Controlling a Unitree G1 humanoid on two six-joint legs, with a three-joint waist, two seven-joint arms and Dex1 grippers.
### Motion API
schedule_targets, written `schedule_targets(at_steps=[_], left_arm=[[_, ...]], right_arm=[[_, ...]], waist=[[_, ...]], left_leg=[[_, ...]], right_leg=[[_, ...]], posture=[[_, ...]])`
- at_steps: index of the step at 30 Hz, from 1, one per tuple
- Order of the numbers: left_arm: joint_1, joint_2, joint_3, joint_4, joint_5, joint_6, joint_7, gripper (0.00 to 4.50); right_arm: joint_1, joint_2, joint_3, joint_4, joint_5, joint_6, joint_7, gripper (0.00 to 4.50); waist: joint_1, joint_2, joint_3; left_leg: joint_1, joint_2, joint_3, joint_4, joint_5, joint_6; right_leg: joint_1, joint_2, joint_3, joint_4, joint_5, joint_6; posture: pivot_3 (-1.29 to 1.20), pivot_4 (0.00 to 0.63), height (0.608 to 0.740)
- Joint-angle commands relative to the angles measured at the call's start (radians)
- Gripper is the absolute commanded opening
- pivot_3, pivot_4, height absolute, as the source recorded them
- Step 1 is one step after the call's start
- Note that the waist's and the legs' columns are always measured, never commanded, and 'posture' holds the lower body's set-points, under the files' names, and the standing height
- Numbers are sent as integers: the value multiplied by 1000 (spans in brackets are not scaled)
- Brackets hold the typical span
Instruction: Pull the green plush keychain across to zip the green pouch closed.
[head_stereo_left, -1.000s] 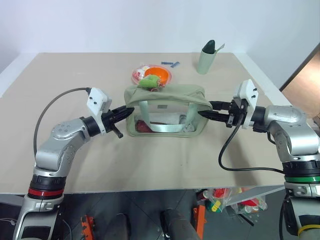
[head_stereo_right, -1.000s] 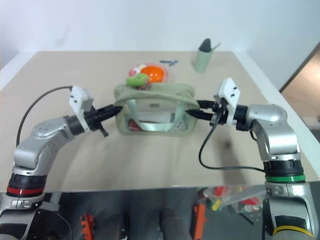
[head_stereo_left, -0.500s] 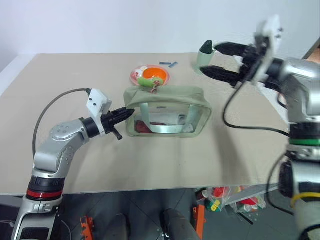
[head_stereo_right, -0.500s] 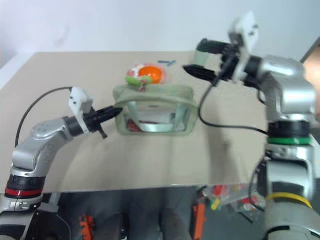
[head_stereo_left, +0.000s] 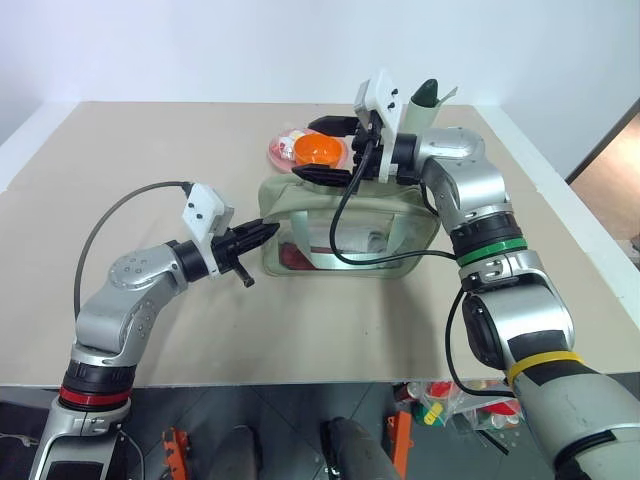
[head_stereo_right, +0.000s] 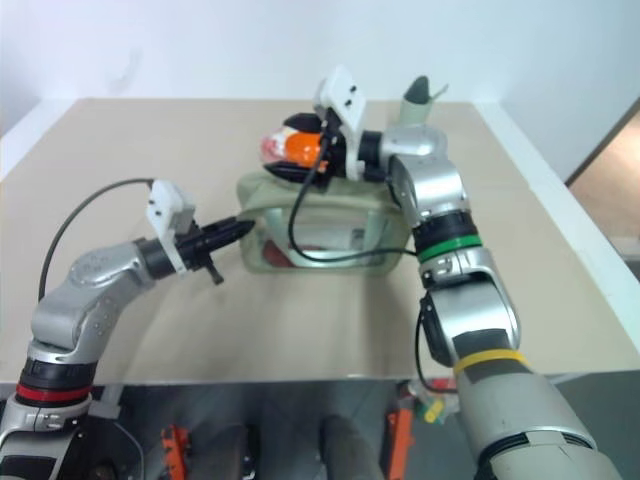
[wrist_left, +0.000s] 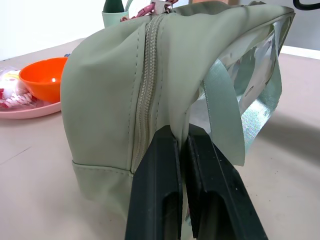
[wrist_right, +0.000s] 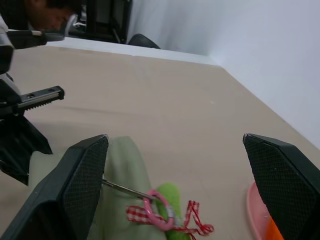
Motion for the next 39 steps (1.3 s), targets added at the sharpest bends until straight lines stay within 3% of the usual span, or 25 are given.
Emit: schedule_targets(at_steps=[1, 16, 25, 39], left_arm=[[8, 1, -12, -24, 7, -2, 1, 0], [77, 23, -2, -81, -8, 10, -10, 0], [76, 25, -7, -85, -10, 7, -4, 0], [38, 7, -9, -72, -15, 9, 8, 0]], right_arm=[[-23, 16, 1, 50, -28, -19, -7, 4463], [-219, -77, -97, 328, -58, -129, -35, 4463], [-131, -81, 7, 346, -196, -358, 68, 4463], [-82, -72, 48, 322, -222, -423, 205, 4463]], waist=[[0, 0, 0], [-1, 0, 0], [-4, 0, 0], [-3, 0, 0]], left_leg=[[0, 0, 0, 0, 0, 0], [1, 0, 0, -1, 1, 0], [2, 0, 0, -1, 1, 0], [2, 0, 0, -1, 1, 0]], right_leg=[[0, 0, 0, 0, 0, 0], [0, 0, 0, 0, -1, -1], [1, 0, 0, 0, -3, 2], [2, 0, 0, 0, -3, 2]], posture=[[0, 150, 740], [0, 150, 740], [0, 150, 740], [0, 150, 740]])
